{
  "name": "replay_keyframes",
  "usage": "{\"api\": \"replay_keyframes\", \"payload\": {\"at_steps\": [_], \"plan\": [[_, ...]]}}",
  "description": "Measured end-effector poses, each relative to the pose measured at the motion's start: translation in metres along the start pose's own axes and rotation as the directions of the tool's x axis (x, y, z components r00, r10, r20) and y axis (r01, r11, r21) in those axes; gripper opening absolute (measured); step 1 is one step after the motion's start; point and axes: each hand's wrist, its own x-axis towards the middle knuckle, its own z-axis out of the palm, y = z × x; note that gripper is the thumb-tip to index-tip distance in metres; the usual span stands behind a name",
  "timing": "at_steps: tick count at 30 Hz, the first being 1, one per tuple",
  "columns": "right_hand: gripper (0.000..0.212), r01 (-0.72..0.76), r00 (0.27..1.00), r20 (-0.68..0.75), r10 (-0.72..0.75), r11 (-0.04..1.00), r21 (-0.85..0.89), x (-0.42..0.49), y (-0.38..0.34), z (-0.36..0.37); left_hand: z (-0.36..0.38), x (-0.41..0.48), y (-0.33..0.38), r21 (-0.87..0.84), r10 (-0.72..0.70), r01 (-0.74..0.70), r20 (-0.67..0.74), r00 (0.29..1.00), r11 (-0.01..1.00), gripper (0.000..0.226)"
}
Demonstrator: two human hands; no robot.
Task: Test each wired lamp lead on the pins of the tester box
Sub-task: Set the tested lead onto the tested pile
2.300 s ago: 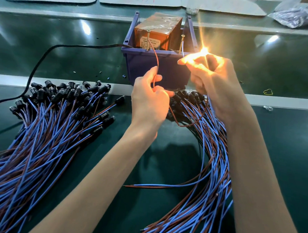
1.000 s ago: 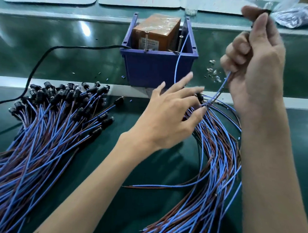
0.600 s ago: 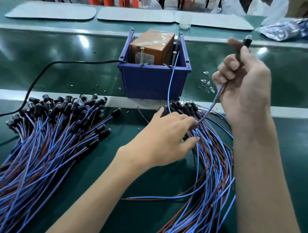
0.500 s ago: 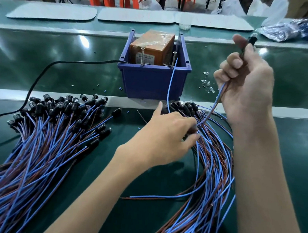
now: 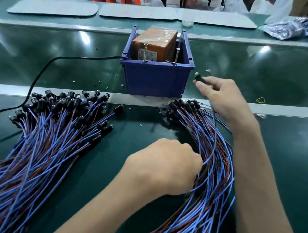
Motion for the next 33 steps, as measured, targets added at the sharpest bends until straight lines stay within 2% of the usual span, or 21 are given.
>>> {"api": "replay_keyframes", "payload": {"at_steps": [3, 6, 10, 14, 16, 18, 20, 21, 23, 25, 28, 33], "plan": [[0.024, -0.031, 0.997, 0.060, 0.043, 0.981, -0.193, 0.000, 0.005, 0.000, 0.006, 0.007, 0.004, -0.031, -0.021, 0.022, 0.041, 0.999, 0.999, 0.032], [0.027, -0.040, 0.984, 0.150, 0.099, 0.934, -0.355, -0.001, 0.006, 0.002, 0.010, 0.010, 0.005, -0.051, -0.072, 0.076, 0.079, 0.994, 0.996, 0.032], [0.026, -0.042, 0.972, 0.197, 0.127, 0.921, -0.386, 0.000, 0.008, 0.003, 0.009, 0.007, 0.010, -0.146, -0.004, 0.031, 0.180, 0.984, 0.989, 0.047], [0.029, -0.051, 0.973, 0.187, 0.134, 0.919, -0.391, 0.000, 0.010, 0.003, 0.003, 0.006, 0.025, -0.209, 0.162, -0.123, 0.182, 0.970, 0.970, 0.051], [0.031, -0.047, 0.973, 0.189, 0.134, 0.914, -0.403, 0.000, 0.010, 0.002, 0.002, 0.007, 0.024, -0.213, 0.173, -0.132, 0.184, 0.968, 0.968, 0.048], [0.032, -0.039, 0.970, 0.201, 0.135, 0.907, -0.419, 0.000, 0.010, 0.002, -0.003, 0.006, 0.008, -0.172, 0.077, -0.047, 0.173, 0.982, 0.984, 0.041], [0.033, -0.036, 0.968, 0.211, 0.136, 0.906, -0.422, -0.001, 0.009, 0.001, -0.008, 0.004, -0.022, -0.084, -0.128, 0.137, 0.112, 0.985, 0.987, 0.041], [0.032, -0.036, 0.967, 0.214, 0.137, 0.908, -0.417, -0.001, 0.008, 0.000, -0.010, 0.001, -0.042, -0.044, -0.251, 0.254, 0.074, 0.965, 0.966, 0.040], [0.031, -0.037, 0.966, 0.218, 0.139, 0.910, -0.413, -0.002, 0.008, 0.000, -0.015, -0.008, -0.080, 0.001, -0.493, 0.493, 0.003, 0.870, 0.870, 0.040], [0.031, -0.044, 0.965, 0.218, 0.146, 0.909, -0.415, -0.002, 0.007, 0.000, -0.015, -0.018, -0.109, -0.022, -0.662, 0.662, -0.001, 0.749, 0.749, 0.048], [0.032, -0.049, 0.964, 0.216, 0.153, 0.906, -0.420, -0.002, 0.007, 0.002, -0.009, -0.025, -0.127, -0.038, -0.743, 0.749, 0.102, 0.661, 0.661, 0.053], [0.034, -0.052, 0.964, 0.214, 0.160, 0.898, -0.436, -0.003, 0.006, 0.002, 0.001, -0.018, -0.128, -0.058, -0.747, 0.750, 0.065, 0.661, 0.659, 0.030]]}}
